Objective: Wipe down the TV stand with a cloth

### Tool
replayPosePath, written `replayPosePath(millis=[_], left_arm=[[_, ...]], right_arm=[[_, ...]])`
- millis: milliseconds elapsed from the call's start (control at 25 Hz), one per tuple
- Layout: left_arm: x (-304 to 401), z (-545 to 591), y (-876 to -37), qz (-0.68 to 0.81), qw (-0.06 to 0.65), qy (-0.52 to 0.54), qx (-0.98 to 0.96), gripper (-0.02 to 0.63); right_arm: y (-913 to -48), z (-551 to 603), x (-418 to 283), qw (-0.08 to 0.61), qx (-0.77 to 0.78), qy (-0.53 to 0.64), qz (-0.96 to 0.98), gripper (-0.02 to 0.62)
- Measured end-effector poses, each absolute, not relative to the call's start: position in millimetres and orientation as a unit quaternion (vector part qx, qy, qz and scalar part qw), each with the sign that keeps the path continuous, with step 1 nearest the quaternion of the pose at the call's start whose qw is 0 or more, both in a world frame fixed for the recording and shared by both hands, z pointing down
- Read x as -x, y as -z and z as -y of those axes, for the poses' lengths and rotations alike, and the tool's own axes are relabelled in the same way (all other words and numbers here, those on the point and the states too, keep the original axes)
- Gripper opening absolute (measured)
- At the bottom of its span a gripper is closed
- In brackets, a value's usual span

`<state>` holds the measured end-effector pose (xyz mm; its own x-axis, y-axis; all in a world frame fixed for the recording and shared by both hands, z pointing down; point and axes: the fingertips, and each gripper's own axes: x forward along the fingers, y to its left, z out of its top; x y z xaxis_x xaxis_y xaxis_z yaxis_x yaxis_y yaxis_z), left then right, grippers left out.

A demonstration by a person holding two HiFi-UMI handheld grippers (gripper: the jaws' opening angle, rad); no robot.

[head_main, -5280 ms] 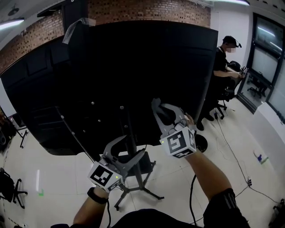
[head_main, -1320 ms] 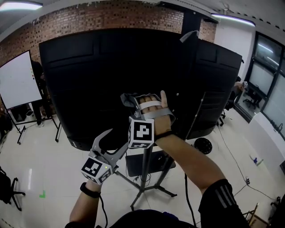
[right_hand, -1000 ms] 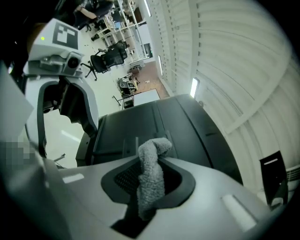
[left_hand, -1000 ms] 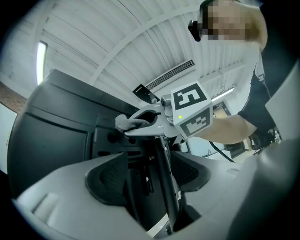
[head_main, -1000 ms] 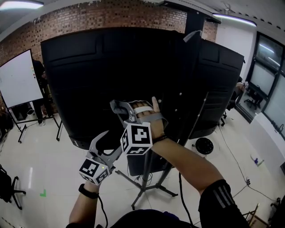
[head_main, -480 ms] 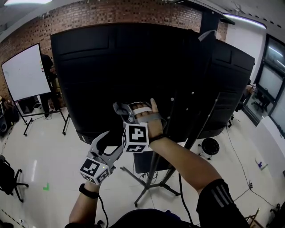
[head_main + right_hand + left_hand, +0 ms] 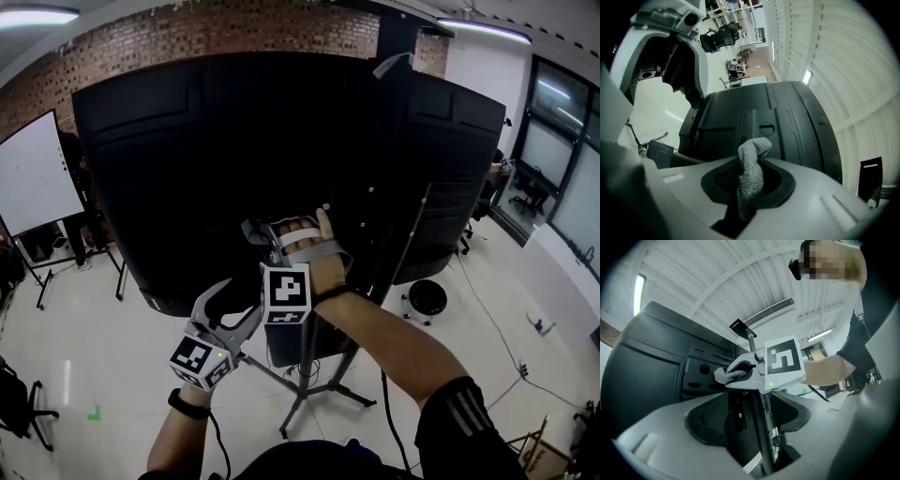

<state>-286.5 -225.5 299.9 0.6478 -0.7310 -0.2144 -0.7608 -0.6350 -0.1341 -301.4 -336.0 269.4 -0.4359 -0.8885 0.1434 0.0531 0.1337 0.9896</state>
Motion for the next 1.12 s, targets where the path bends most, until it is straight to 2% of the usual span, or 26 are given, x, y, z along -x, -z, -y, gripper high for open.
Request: replayPosePath(millis=[160,400,520,1120], left_arm=[[276,224,-293,-0.411,0.104,-0.069,0.903,0.308],[266,218,-283,-0.409,0.115,-0.075,0.902,0.308],[254,217,-276,-0.406,0.123,-0.078,0.902,0.308],[186,233,-224,-0.421,0.167,-0.087,0.887,0.308]], right_arm=[[-260,328,292,0.396,-0.338,0.558,0.646,0.063],[-219,281,274,0.250,-0.324,0.490,0.770,0.063],[-194,269,249,0.207,-0.334,0.480,0.785,0.063],[-145,301,166,0.163,-0.337,0.492,0.786,0.064]])
